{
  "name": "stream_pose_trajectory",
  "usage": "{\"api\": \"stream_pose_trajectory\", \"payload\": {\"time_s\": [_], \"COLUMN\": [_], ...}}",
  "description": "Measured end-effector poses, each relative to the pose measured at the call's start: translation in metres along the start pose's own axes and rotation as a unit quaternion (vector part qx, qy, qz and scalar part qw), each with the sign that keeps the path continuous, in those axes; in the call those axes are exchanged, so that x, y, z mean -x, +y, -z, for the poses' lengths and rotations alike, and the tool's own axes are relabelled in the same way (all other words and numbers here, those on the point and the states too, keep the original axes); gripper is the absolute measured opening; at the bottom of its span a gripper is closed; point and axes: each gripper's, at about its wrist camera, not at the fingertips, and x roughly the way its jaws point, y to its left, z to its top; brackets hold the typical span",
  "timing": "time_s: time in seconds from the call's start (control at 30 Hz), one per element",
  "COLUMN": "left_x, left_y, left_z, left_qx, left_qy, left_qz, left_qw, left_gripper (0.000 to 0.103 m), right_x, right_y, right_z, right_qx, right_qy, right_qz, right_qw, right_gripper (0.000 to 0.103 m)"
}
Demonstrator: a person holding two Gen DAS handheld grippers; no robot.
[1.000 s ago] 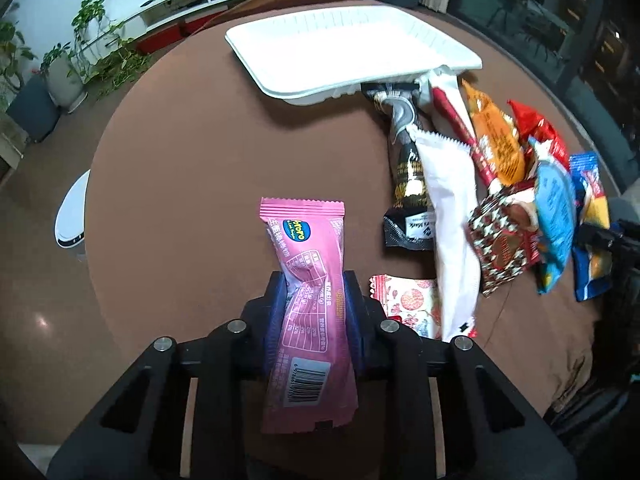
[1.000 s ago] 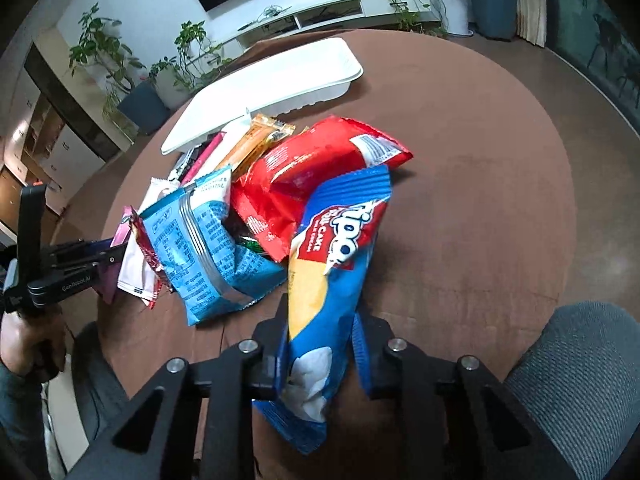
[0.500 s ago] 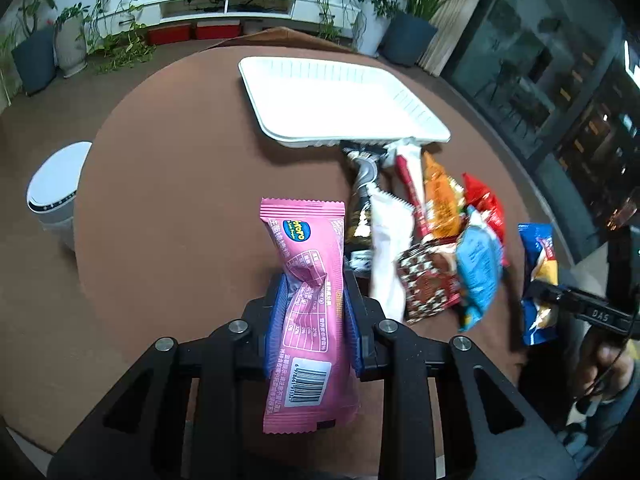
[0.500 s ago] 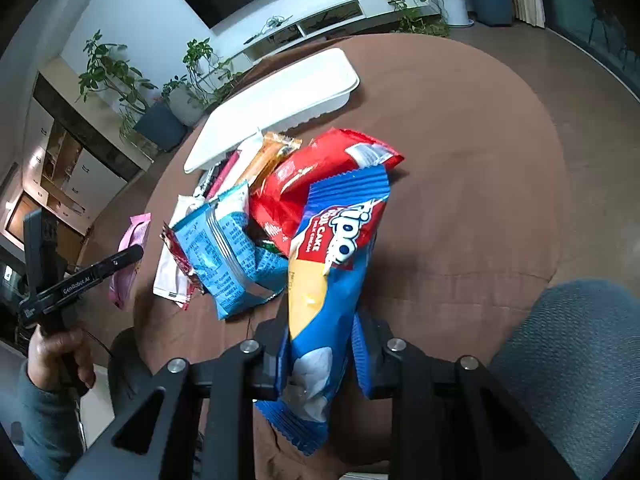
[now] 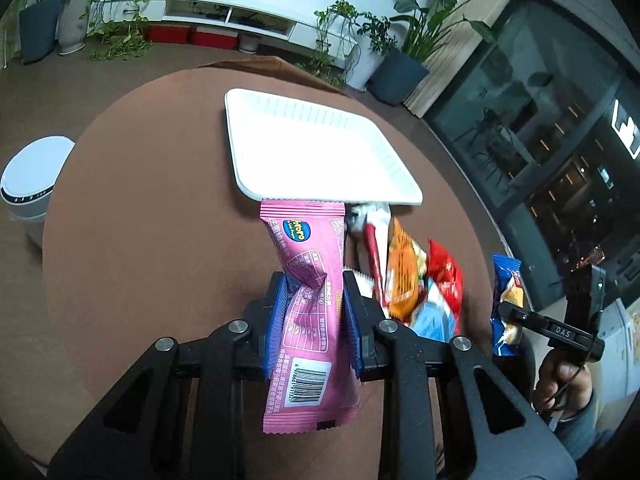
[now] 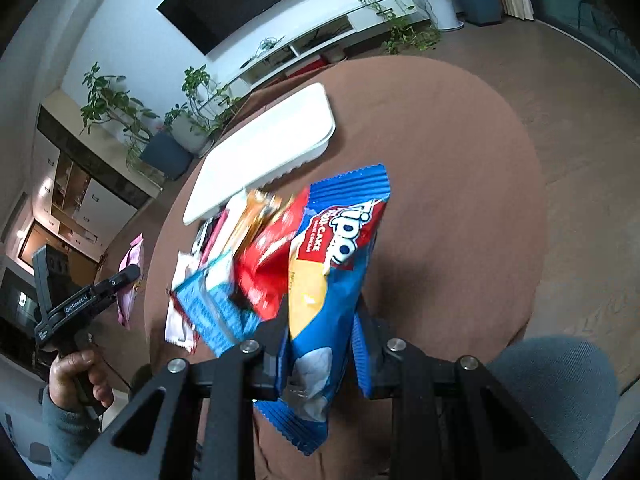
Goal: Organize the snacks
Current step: 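Carry the pink bar and blue Tipo packet over the white tray with both grippers, then open both grippers to drop the pink bar and Tipo packet into the tray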
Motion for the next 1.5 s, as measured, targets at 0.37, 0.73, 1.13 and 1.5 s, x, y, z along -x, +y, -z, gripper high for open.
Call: {"api": "stream_pose_trajectory", "payload": {"time_s": [0.37, 0.73, 1.13, 1.5], "left_x": [-0.013, -0.074, -0.144, -0.199], "left_y": [0.003, -0.01, 0.022, 0.025], "left_z": [-0.072, -0.147, -0.154, -0.146], "left_qx": [-0.003, -0.029, -0.006, -0.022], "left_qy": [-0.014, 0.01, 0.046, 0.076], "left_qz": [-0.004, -0.028, -0.058, -0.099], "left_qw": [0.9999, 0.9991, 0.9973, 0.9919], "left_gripper": [0.025, 0.025, 0.025, 0.027], "right_x": [-0.005, -0.085, -0.199, -0.235], "right_y": [-0.014, 0.057, 0.068, 0.069], "right_z": [-0.091, -0.189, -0.215, -0.2], "right_qx": [0.016, 0.137, 0.176, 0.208], "right_qy": [-0.045, -0.016, 0.085, 0.111], "right_qz": [0.011, -0.008, 0.014, 0.037], "right_qw": [0.999, 0.99, 0.981, 0.971], "right_gripper": [0.028, 0.028, 0.028, 0.029]}}
